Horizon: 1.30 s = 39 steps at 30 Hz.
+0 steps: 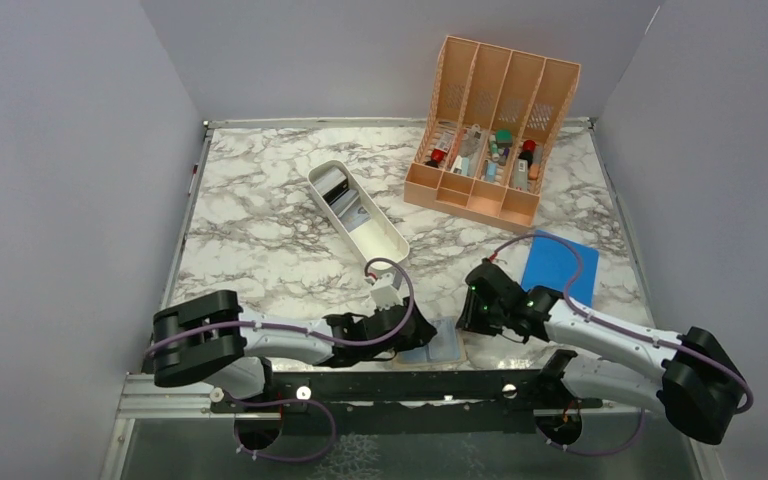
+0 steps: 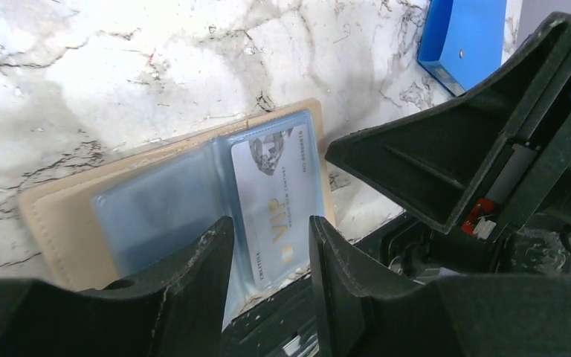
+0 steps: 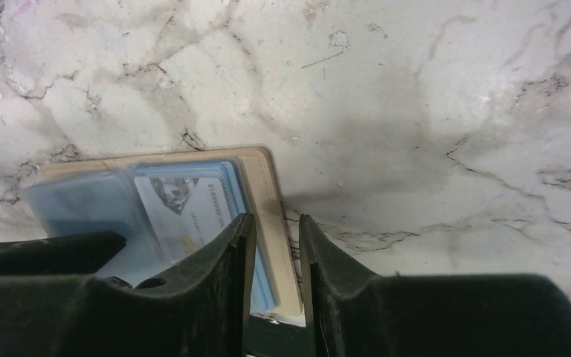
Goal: Put the credit cards into the card holder
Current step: Insert the credit card into the card holder.
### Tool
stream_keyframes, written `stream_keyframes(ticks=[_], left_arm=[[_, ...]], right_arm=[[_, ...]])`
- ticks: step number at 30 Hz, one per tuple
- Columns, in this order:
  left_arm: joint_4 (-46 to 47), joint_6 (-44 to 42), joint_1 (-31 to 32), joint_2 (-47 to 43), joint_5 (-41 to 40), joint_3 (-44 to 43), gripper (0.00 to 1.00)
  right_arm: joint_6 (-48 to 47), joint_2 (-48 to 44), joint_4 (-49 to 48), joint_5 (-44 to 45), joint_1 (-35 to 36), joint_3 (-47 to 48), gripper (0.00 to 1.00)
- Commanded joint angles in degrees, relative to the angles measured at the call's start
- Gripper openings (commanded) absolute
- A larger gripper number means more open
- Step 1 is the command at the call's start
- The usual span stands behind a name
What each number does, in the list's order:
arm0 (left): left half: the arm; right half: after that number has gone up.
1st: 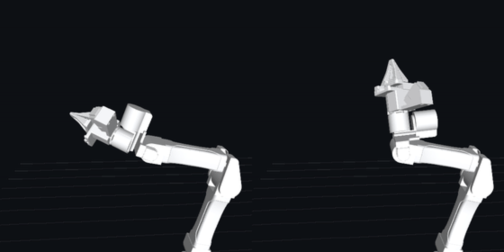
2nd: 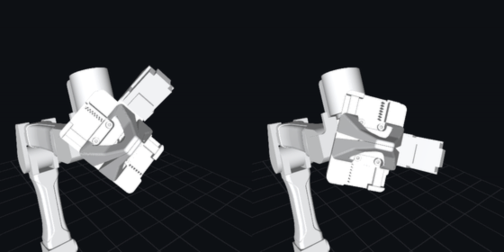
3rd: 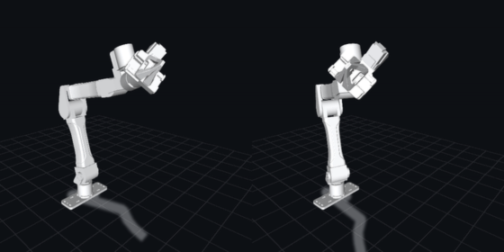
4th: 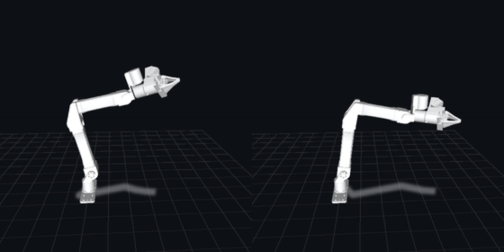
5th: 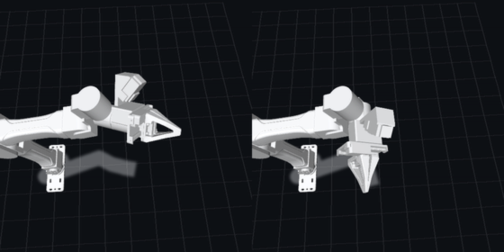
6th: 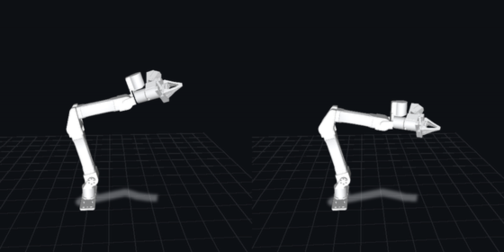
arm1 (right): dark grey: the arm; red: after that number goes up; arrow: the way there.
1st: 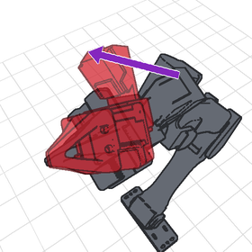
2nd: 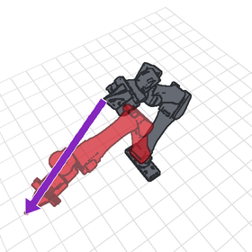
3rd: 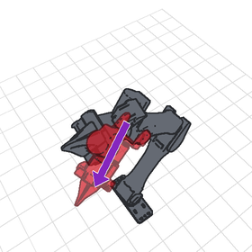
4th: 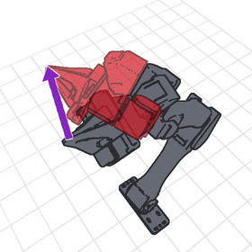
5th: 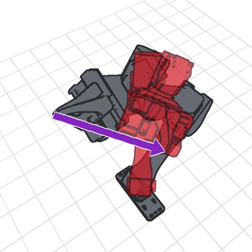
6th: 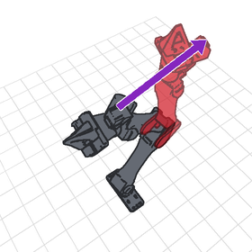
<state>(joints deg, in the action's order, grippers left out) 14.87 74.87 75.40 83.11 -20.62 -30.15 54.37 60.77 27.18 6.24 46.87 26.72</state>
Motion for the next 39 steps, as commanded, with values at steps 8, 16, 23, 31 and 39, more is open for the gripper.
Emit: stream_keyframes(ticks=[8,16,23,31,39], left_arm=[[-10.51,-7.02,-0.16,-8.25,-2.47,2.24,0.28],[-12.20,-7.46,-0.16,-6.90,-4.75,4.37,0.12],[-11.41,-7.11,-0.16,-5.57,-5.57,5.37,0.12],[-11.02,-6.59,-0.12,-6.06,-6.69,6.49,0.13],[-10.77,-6.38,-0.16,-6.15,-6.76,6.87,0.13]], right_arm=[[-8.65,-4.95,-5.12,-14.03,0.33,-0.10,0.39],[-7.79,-2.78,-6.88,-13.20,0.33,-1.51,0.39],[-7.50,-0.05,-11.62,-14.87,0.31,-4.53,0.40],[-7.01,0.93,-15.78,-18.57,0.33,-6.11,0.40],[-5.92,-1.03,-17.48,-21.52,0.33,-6.33,0.38]])
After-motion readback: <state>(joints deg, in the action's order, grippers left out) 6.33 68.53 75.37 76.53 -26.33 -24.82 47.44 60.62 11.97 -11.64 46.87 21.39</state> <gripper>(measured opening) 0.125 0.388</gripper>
